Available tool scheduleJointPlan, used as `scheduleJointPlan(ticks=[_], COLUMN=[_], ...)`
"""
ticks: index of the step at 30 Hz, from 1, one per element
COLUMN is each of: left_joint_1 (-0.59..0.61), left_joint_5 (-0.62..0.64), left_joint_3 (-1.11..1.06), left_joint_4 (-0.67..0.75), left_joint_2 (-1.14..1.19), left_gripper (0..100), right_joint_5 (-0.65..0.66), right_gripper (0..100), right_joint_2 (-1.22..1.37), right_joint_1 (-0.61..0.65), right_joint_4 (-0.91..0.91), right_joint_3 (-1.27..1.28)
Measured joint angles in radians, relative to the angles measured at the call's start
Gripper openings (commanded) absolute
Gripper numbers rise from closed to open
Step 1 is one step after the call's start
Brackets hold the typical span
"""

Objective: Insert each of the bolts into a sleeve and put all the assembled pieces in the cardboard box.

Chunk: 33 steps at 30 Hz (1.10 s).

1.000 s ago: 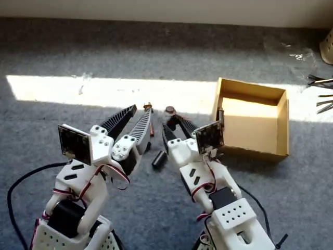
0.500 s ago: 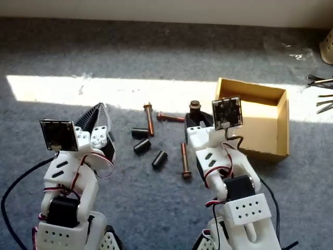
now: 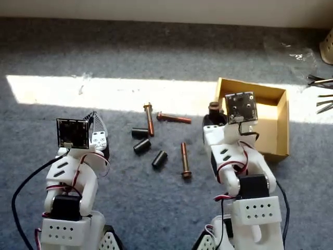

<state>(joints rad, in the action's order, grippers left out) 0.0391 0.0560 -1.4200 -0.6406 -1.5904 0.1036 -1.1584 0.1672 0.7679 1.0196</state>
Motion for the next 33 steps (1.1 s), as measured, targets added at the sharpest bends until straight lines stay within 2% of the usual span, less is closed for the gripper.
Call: scheduleJointPlan(ticks=[7,21,25,33], left_joint_1=[0.044,0.117,0.117,0.117], left_joint_5=[-0.002,-0.023,-0.040,-0.041], left_joint_3=[-0.011,-0.049,-0.061,-0.074], left_joint_4=[0.000,0.000,0.000,0.000], left_joint_2=[0.000,0.000,0.000,0.000], left_gripper=[1,1,1,1], right_joint_5=[0.006,0.017,0.066,0.078], right_gripper=[0.6,1.0,1.0,1.0], right_joint_2=[0.112,0.861,1.057,1.323], right_joint_1=[-0.074,-0.218,-0.230,-0.235], right_joint_4=[0.046,0.057,0.057,0.057], right_joint_3=[-0.120,-0.566,-0.649,-0.772])
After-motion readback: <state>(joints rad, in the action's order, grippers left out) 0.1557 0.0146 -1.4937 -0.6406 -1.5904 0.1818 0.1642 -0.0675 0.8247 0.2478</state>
